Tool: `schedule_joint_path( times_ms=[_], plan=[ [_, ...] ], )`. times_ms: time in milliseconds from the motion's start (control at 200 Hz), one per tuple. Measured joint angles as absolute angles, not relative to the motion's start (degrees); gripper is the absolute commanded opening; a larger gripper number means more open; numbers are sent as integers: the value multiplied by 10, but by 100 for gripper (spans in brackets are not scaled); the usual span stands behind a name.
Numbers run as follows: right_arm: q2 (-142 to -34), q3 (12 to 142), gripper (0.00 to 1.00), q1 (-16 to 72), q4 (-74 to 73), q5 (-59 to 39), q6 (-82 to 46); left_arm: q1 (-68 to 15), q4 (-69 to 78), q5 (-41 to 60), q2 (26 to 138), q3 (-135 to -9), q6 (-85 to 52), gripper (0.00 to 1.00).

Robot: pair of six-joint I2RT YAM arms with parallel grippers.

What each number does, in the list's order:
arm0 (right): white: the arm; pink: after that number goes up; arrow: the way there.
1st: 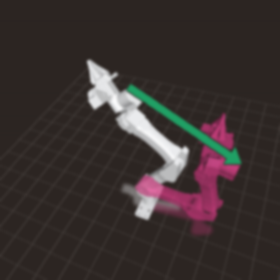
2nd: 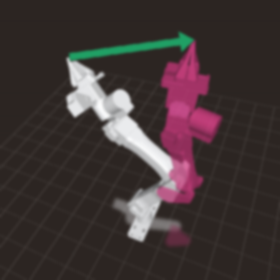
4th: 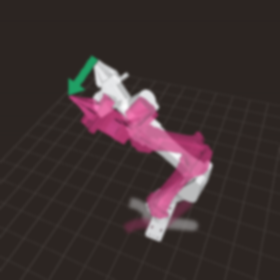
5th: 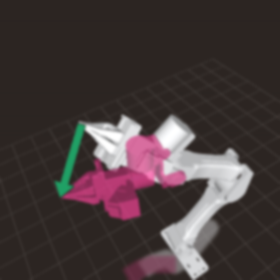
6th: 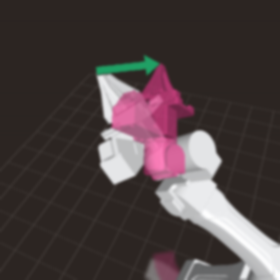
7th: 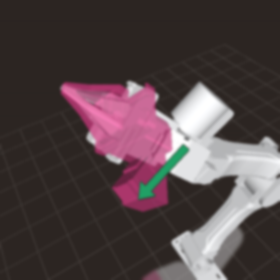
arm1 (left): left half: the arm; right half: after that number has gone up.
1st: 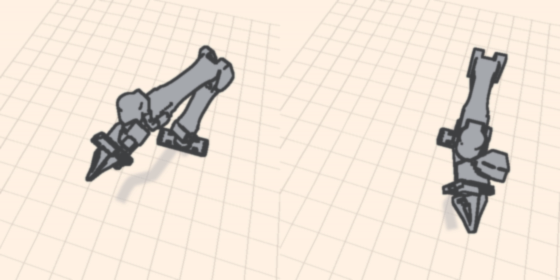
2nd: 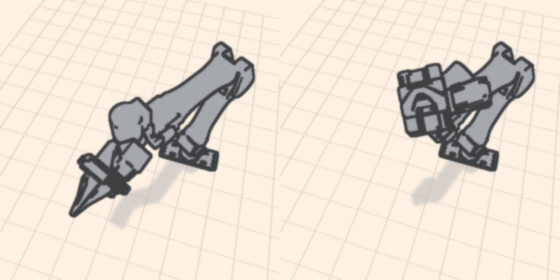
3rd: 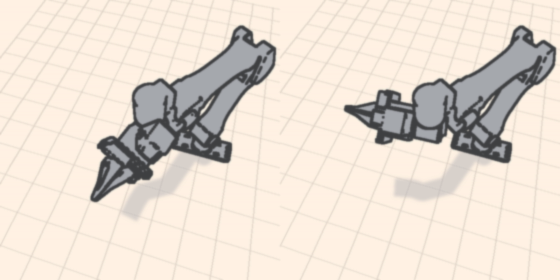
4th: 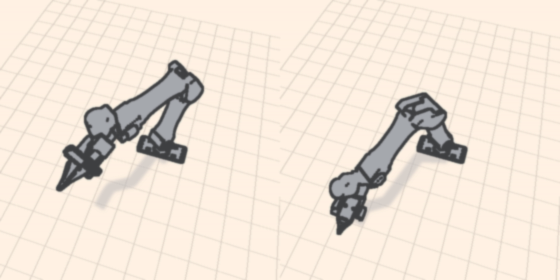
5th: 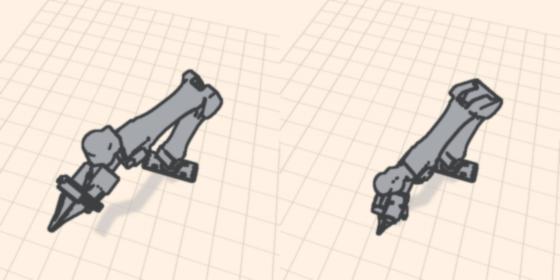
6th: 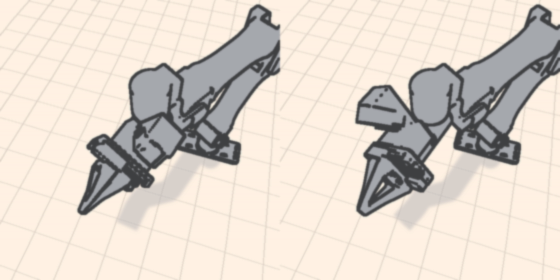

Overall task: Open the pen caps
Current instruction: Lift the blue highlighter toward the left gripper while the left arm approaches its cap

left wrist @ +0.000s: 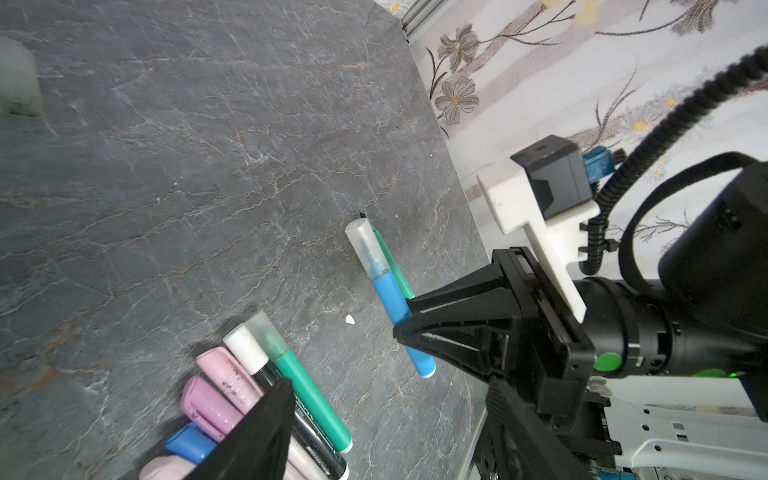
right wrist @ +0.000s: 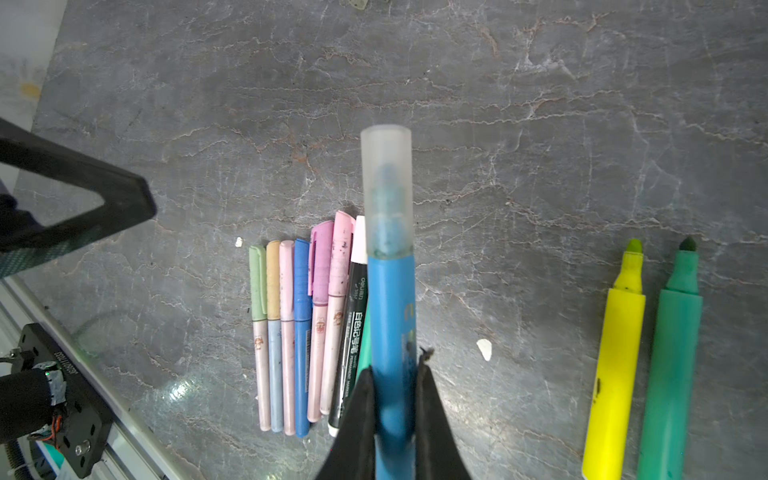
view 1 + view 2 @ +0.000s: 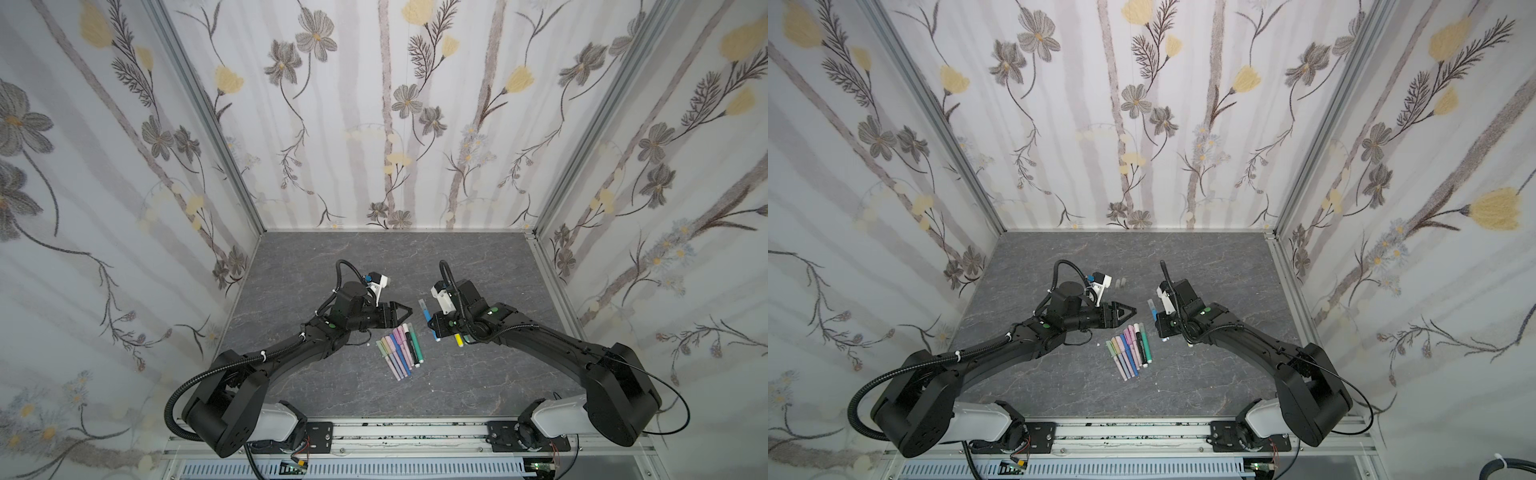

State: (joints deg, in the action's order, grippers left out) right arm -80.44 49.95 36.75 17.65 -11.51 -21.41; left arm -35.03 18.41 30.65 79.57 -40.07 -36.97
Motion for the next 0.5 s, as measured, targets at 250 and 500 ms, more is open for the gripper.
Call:
schedule_joint_path(
  times_ms=[250, 500],
  plan=[
    [-802, 506, 4, 367, 170, -121, -214, -358, 208, 314, 866, -448, -383, 57],
    [-801, 511, 4, 367, 170, -121, -214, -363, 234, 329, 929, -494, -405, 42]
  ],
)
